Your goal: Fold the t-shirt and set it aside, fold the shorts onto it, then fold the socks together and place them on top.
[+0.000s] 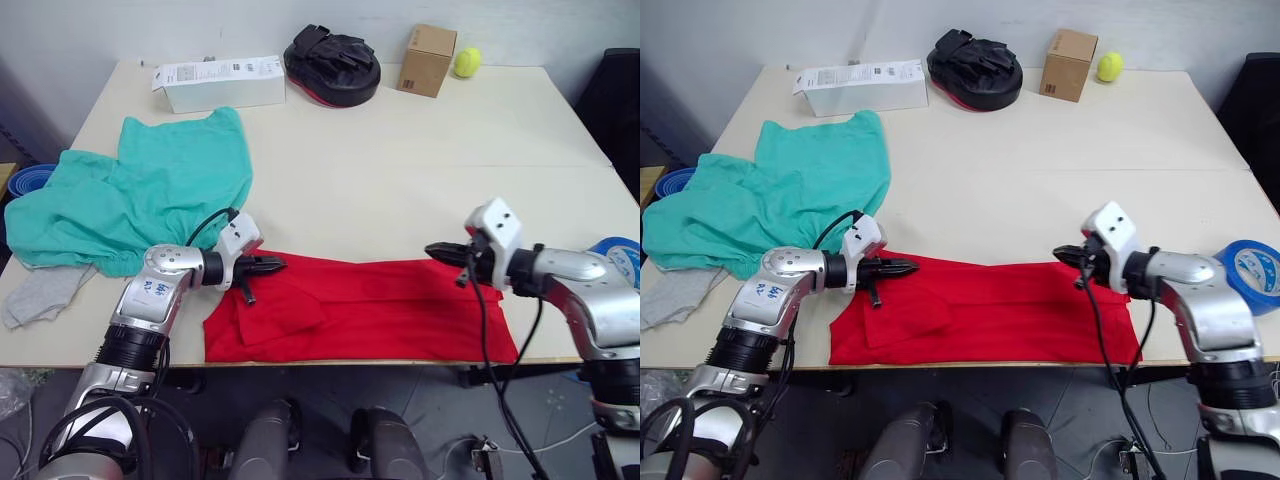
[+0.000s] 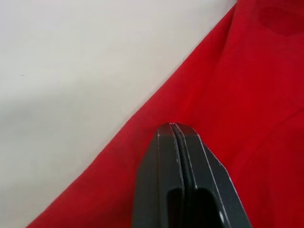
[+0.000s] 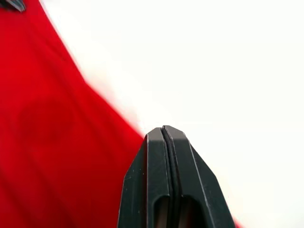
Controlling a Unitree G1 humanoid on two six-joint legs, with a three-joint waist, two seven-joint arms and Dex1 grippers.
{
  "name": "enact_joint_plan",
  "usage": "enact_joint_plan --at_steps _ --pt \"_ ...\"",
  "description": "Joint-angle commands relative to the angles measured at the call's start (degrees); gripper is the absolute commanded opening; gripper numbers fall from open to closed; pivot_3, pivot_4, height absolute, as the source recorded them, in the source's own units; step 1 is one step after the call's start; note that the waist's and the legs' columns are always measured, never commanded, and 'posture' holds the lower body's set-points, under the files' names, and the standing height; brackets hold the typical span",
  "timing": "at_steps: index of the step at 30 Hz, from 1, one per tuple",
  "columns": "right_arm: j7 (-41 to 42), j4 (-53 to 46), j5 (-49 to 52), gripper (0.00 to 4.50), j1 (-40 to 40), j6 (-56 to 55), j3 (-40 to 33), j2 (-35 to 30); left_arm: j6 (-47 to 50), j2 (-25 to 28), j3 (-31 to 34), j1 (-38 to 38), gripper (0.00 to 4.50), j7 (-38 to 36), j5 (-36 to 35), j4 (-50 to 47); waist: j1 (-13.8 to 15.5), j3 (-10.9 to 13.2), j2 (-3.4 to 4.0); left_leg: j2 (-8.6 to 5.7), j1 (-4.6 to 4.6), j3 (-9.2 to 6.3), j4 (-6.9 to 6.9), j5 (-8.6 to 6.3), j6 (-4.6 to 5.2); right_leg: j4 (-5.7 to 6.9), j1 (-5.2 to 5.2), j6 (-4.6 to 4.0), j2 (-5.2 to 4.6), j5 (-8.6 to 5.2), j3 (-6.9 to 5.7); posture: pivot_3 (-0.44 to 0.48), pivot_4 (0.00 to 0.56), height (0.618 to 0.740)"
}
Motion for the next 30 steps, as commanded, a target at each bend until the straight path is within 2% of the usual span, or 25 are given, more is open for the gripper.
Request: enact_joint_plan --at_steps 1,7,13,19,24,30 --pt "-2.9 2.9 -3.7 0.00 -0.4 -0.8 2.7 1.0 0.2 -0.8 0.3 -1.0 0.03 1.0 0.0 -0.9 0.0 0.0 0.00 -0.02 -0.01 0.00 -0.04 0.00 0.01 0.01 -0.02 0.01 -0.01 0.01 -0.04 0.000 0.150 0.740" --pt "-3.9 6.8 -7.0 0.00 3.1 -4.7 1.8 -1.9 -0.1 -1.0 0.4 -1.3 0.03 2.2 0.5 0.2 -0.1 0.0 0.00 -0.03 -0.02 0.01 -0.08 0.13 0.22 -0.04 0.02 0.03 0.01 0.01 -0.16 0.000 0.150 0.740" --pt "-4.6 13.2 -8.4 0.00 7.7 -10.2 -4.5 -7.7 -1.2 -0.2 0.7 -0.2 0.03 2.0 0.8 1.0 0.6 0.0 -0.01 -0.03 0.03 0.05 -0.08 0.08 0.08 -0.43 0.21 0.03 0.01 0.01 -0.15 0.000 0.150 0.740" --pt "-4.0 18.3 -8.5 0.00 8.1 -13.3 -7.8 -10.4 -1.8 0.3 1.1 0.2 0.03 2.3 0.8 1.4 0.7 0.0 -0.01 -0.03 0.03 0.10 -0.09 0.09 0.08 -0.49 0.22 0.03 0.01 0.02 -0.11 0.000 0.150 0.740" --pt "1.3 12.7 -0.5 0.00 6.0 -12.6 -12.2 -9.4 -0.8 0.2 3.4 -0.3 0.03 3.0 -0.9 0.3 0.7 0.0 0.07 -0.03 0.02 0.11 -0.10 0.10 0.08 -0.48 0.20 0.03 0.01 0.02 -0.11 0.000 0.150 0.740" --pt "5.9 6.2 3.9 0.00 4.7 -10.2 -13.5 -11.6 1.4 0.9 6.4 -0.4 0.03 2.2 -3.8 -4.1 0.3 0.1 0.10 -0.02 0.00 0.12 -0.22 0.14 0.13 -0.48 0.13 0.03 0.02 0.02 -0.15 0.000 0.150 0.740"
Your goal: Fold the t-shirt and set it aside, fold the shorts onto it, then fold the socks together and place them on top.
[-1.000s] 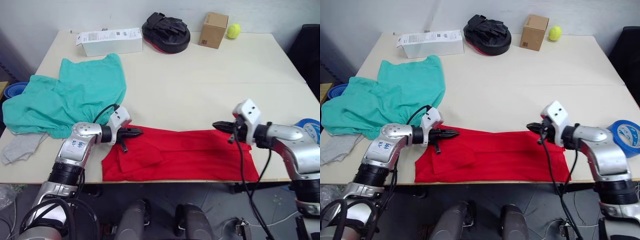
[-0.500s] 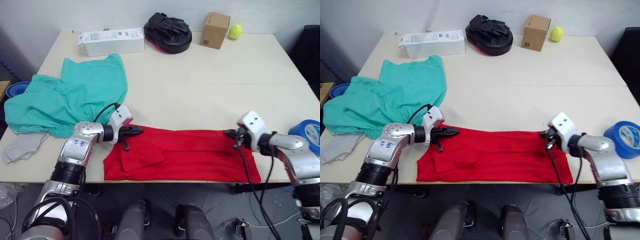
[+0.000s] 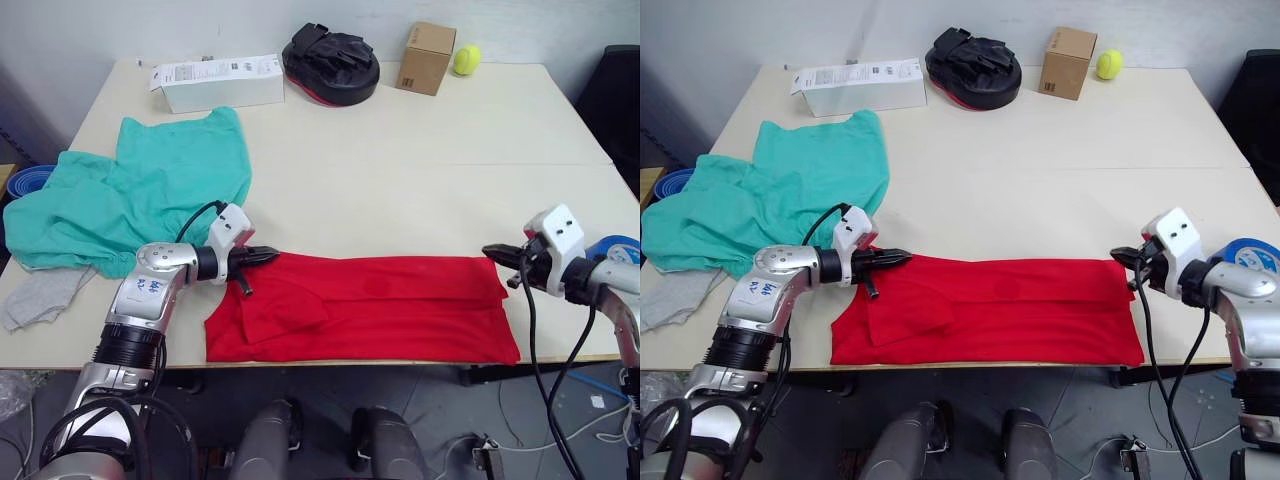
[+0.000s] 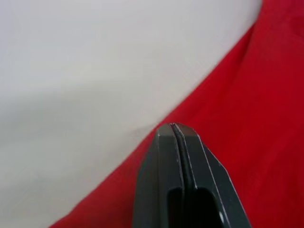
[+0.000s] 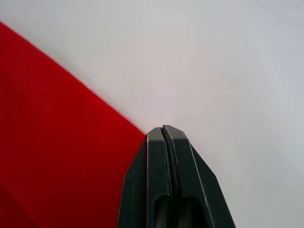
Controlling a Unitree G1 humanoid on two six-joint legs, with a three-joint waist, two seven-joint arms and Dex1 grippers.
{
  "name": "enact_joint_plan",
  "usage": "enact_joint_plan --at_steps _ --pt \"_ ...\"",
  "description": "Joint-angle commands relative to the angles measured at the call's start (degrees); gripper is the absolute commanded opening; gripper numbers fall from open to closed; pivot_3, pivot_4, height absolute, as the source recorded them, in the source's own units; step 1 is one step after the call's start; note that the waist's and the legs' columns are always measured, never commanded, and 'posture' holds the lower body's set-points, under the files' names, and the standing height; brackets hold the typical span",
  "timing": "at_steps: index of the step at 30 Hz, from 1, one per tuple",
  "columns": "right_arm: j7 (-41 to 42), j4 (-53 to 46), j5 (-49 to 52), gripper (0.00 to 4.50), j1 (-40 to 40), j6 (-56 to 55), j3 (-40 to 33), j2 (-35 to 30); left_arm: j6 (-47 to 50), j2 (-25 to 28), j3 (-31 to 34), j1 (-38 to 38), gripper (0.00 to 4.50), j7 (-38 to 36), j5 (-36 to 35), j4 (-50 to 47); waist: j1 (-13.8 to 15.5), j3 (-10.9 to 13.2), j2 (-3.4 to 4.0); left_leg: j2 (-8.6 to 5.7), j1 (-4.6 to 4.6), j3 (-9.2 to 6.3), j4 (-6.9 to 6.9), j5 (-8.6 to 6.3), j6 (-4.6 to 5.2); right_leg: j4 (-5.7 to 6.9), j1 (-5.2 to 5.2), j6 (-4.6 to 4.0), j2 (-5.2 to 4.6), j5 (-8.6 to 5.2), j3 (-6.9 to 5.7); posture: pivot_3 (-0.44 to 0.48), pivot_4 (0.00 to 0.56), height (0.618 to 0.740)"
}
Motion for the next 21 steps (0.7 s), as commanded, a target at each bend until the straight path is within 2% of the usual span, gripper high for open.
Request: enact_joint_plan --at_steps 1,6,10,15,17,19,21 --pt "3.0 -5.9 3.5 0.00 -0.4 2.1 -2.4 -2.6 1.7 1.7 2.7 0.2 0.03 -1.9 -3.8 -6.5 0.0 0.0 0.00 0.00 -0.01 0.00 -0.01 0.02 0.04 -0.01 -0.01 0.00 0.00 0.00 0.00 0.000 0.150 0.740" --pt "5.7 -12.4 4.9 0.00 2.7 4.2 -1.1 -3.7 2.8 4.5 1.8 1.8 0.03 -6.2 -6.2 -13.0 0.2 0.0 0.00 0.00 0.00 -0.04 -0.14 0.10 0.17 -0.04 -0.03 0.00 -0.01 0.00 -0.04 0.000 0.150 0.740" --pt "7.0 -18.8 5.6 0.00 8.3 4.4 -2.0 -4.1 2.5 5.5 0.5 1.2 0.03 -7.7 -5.9 -14.4 0.7 0.0 0.01 0.00 -0.01 -0.01 -0.16 -0.01 -0.04 -0.11 -0.02 0.00 0.00 0.00 -0.02 0.000 0.150 0.740" --pt "5.1 -19.8 -0.5 0.00 12.0 -0.4 -1.0 -5.3 4.1 5.9 0.6 0.3 0.03 -9.6 -8.1 -16.2 0.8 0.0 0.01 -0.01 -0.01 0.07 -0.13 -0.01 -0.04 -0.17 0.00 0.00 -0.01 0.00 0.05 0.000 0.150 0.740" --pt "4.2 -18.0 -1.6 0.00 11.0 0.2 -0.6 -5.5 5.5 6.5 0.8 0.6 0.40 -11.2 -10.0 -18.3 0.8 0.0 0.01 -0.01 -0.01 0.08 -0.13 0.01 -0.05 -0.17 -0.01 0.00 -0.01 0.00 0.08 0.000 0.150 0.740" --pt "4.1 -15.3 -2.1 0.34 8.8 1.3 0.0 -5.8 6.7 7.3 0.8 1.2 0.82 -12.7 -11.6 -20.7 0.6 0.0 0.01 0.00 0.00 0.08 -0.15 0.02 -0.07 -0.16 -0.03 0.00 -0.01 0.00 0.10 0.000 0.150 0.740" --pt "4.6 -12.3 -3.4 0.86 6.0 1.1 1.4 -6.6 7.7 7.9 0.6 1.6 1.43 -13.1 -12.6 -22.9 0.5 0.0 0.02 0.00 0.01 0.08 -0.20 0.04 -0.11 -0.15 -0.06 -0.01 0.00 0.00 0.12 0.000 0.150 0.740"
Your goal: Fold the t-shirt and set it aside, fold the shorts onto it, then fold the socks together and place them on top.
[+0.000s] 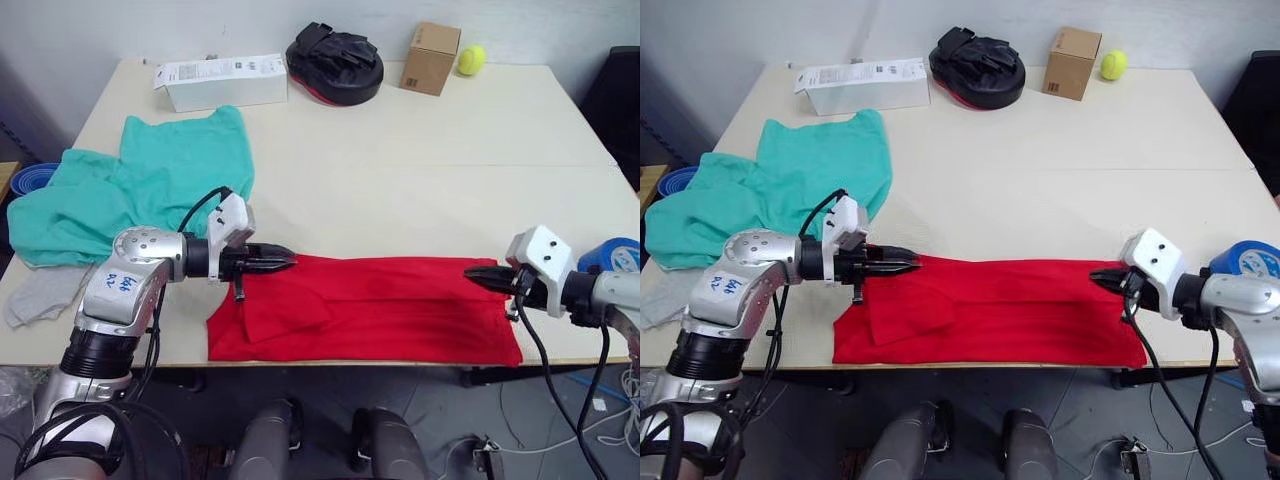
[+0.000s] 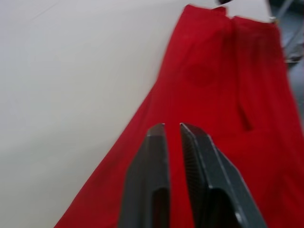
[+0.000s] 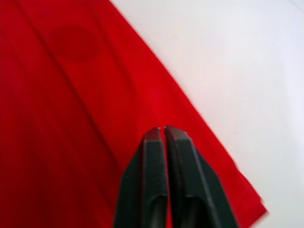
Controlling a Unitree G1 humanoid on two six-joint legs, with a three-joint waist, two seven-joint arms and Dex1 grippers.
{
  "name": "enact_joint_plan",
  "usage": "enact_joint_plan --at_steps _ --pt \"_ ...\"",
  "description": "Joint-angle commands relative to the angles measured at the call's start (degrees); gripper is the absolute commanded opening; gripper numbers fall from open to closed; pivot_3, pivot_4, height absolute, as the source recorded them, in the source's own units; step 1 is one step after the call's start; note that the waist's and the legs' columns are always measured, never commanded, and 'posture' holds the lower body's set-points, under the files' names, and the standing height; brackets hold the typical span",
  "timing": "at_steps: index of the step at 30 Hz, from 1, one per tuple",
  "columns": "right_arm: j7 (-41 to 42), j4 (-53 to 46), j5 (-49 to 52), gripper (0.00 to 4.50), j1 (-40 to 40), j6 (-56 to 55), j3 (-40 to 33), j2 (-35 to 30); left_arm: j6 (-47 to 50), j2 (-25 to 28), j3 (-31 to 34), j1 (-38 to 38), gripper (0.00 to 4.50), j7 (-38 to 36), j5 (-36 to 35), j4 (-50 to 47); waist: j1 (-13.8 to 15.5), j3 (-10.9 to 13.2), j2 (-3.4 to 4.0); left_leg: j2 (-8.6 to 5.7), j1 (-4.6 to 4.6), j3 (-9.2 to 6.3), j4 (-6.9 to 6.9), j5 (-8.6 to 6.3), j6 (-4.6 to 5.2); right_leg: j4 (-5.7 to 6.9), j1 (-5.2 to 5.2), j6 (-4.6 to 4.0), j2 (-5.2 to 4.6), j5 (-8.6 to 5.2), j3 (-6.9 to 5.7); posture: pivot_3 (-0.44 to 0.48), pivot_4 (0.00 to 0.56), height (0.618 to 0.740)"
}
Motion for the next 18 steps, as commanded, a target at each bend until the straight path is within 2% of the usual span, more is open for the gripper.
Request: enact_joint_plan --at_steps 1,5,10,11,15,18 --pt "0.4 4.1 -2.4 1.19 -4.8 -0.6 2.0 -2.4 1.6 1.4 0.8 0.3 1.73 -1.3 -2.9 -5.1 -0.2 0.0 0.02 0.00 0.00 0.00 0.00 0.00 -0.01 0.01 -0.01 0.00 0.01 0.00 0.00 0.000 0.150 0.740" --pt "0.3 12.4 -7.3 2.51 -13.8 -0.7 8.1 -2.3 3.0 2.2 1.2 0.6 2.94 -1.8 -5.1 -7.4 -0.6 0.0 0.05 0.01 0.01 0.00 0.00 0.03 -0.03 0.01 0.00 -0.02 0.04 -0.01 -0.01 0.000 0.150 0.740" --pt "5.8 22.0 -10.5 4.26 -23.3 2.2 15.7 -2.0 3.2 3.5 1.9 1.3 4.50 -0.8 -5.8 -9.5 -1.2 0.1 0.09 0.01 0.00 -0.01 0.00 0.14 0.15 0.02 0.00 -0.02 0.04 -0.01 -0.04 0.000 0.150 0.740" --pt "7.2 23.8 -10.8 4.45 -25.2 3.3 17.0 -1.9 3.0 3.7 2.0 1.5 4.50 -0.3 -5.6 -9.7 -1.2 0.1 0.13 0.01 0.00 -0.01 0.00 0.18 0.23 0.02 -0.01 -0.02 0.04 -0.01 -0.04 0.000 0.150 0.740" --pt "16.2 29.7 -10.7 4.45 -32.3 8.7 22.4 -2.1 2.2 3.9 2.4 2.5 4.50 1.5 -4.7 -9.8 -1.3 0.1 0.15 0.01 -0.02 0.00 0.00 0.19 0.25 0.01 -0.03 -0.02 0.04 -0.01 -0.04 0.000 0.150 0.740" --pt "19.6 34.6 -13.9 4.45 -36.9 7.0 26.5 -1.9 1.7 3.8 2.7 3.4 4.50 2.7 -4.8 -10.2 -1.3 0.1 0.15 0.01 -0.02 0.00 0.00 0.19 0.24 0.02 -0.03 -0.02 0.03 -0.01 -0.04 0.000 0.150 0.740"
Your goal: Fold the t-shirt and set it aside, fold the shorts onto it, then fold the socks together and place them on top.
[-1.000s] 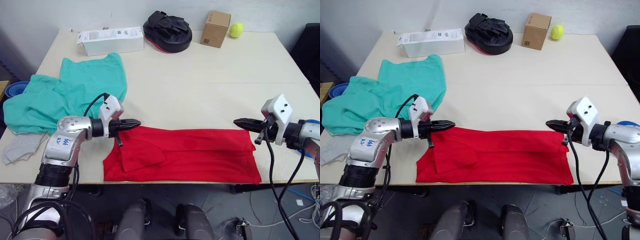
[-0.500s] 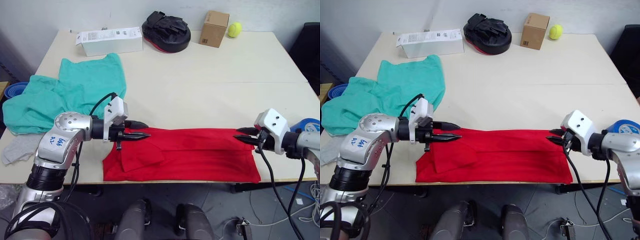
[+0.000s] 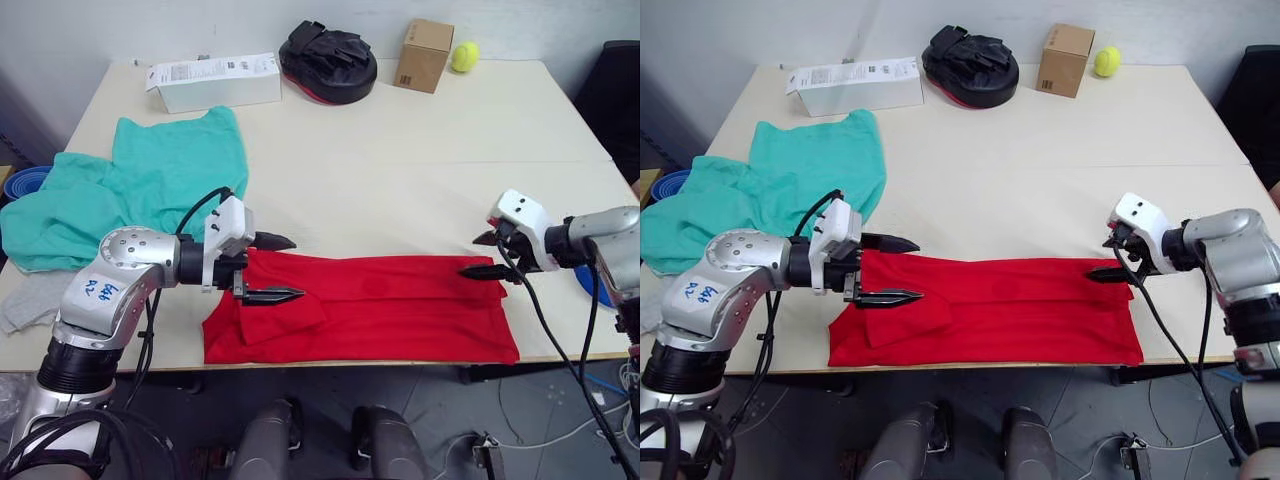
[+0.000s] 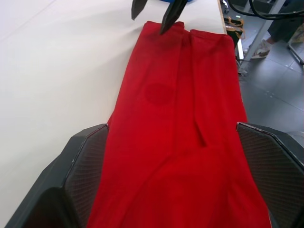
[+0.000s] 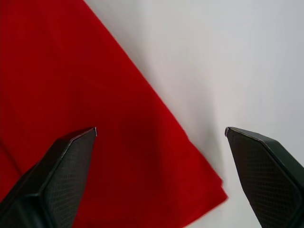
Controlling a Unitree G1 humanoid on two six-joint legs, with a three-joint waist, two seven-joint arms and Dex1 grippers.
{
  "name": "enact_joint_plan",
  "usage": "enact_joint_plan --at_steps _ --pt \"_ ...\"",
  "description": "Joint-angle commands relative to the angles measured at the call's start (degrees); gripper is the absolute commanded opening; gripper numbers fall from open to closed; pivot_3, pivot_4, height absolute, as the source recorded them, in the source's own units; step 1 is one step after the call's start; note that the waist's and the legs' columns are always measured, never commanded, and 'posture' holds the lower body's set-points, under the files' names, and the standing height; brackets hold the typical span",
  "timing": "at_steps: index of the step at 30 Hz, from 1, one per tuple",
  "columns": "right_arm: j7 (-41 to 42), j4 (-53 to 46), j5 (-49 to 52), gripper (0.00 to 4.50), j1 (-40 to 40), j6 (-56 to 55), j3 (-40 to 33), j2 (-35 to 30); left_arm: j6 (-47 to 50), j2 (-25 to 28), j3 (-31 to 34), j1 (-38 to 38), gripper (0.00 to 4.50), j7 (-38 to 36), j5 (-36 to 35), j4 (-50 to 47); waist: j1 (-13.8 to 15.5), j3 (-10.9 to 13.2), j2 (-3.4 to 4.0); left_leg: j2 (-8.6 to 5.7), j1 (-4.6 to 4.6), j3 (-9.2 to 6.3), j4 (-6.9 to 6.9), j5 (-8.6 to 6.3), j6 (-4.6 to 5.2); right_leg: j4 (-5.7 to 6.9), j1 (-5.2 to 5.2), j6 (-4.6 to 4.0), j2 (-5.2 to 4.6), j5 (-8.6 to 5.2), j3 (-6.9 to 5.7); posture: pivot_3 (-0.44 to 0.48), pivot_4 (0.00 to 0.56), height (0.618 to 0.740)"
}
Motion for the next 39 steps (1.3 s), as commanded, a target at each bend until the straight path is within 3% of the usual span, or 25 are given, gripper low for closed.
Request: enact_joint_plan --at_steps 1,4,7,17,19,27,39 --pt "3.9 4.8 -3.9 4.45 -4.4 -1.3 3.2 -0.2 -1.1 0.6 1.8 1.1 4.50 1.6 -0.2 -2.8 0.0 0.0 0.00 0.00 -0.01 -0.01 0.00 0.00 0.00 0.00 -0.01 0.00 0.00 0.00 0.00 0.000 0.150 0.740" --pt "5.6 8.8 -6.3 4.45 -6.9 -2.4 5.8 1.3 -1.4 0.5 2.0 1.7 4.50 2.8 -0.1 -3.4 0.0 0.0 0.00 0.00 -0.02 0.00 0.00 -0.15 -0.25 0.00 -0.02 0.00 -0.01 0.00 0.00 0.000 0.150 0.740" --pt "5.4 11.7 -8.7 3.88 -8.0 -4.6 6.8 2.4 -1.3 0.7 2.2 2.1 4.50 3.5 -0.3 -3.8 0.0 0.0 0.00 0.00 -0.01 0.00 0.00 -0.16 -0.27 0.02 -0.02 0.00 0.00 0.00 -0.01 0.000 0.150 0.740" --pt "4.2 14.9 -12.6 0.41 -7.4 -11.2 6.6 5.1 -1.1 1.6 2.9 2.5 4.50 4.6 -0.8 -4.8 -0.1 0.0 -0.02 0.00 0.03 -0.01 0.01 -0.15 -0.31 0.06 0.01 0.00 0.05 0.00 -0.01 0.000 0.150 0.740" --pt "3.5 14.5 -12.8 0.03 -7.5 -13.1 5.9 5.4 -1.1 1.6 3.0 2.4 4.50 4.8 -0.8 -4.7 -0.2 0.0 -0.03 0.00 0.04 -0.01 0.04 -0.15 -0.31 0.04 0.04 0.00 0.05 0.00 -0.01 0.000 0.150 0.740" --pt "-0.9 18.7 -15.3 0.03 -15.5 -19.1 5.2 8.9 -2.0 1.4 2.7 2.3 4.50 5.4 -0.2 -3.8 -1.6 0.0 0.01 0.00 0.05 0.04 -0.02 -0.09 -0.39 0.14 -0.05 -0.01 0.09 0.01 0.07 0.000 0.150 0.740" --pt "-12.4 46.8 -26.6 0.03 -35.0 -33.9 9.4 20.0 -3.7 0.5 3.4 3.3 4.50 8.0 0.2 -2.9 -1.6 0.0 0.04 0.08 0.02 0.03 -0.09 0.08 -0.17 0.24 -0.17 -0.01 0.25 0.00 0.13 0.000 0.150 0.740"
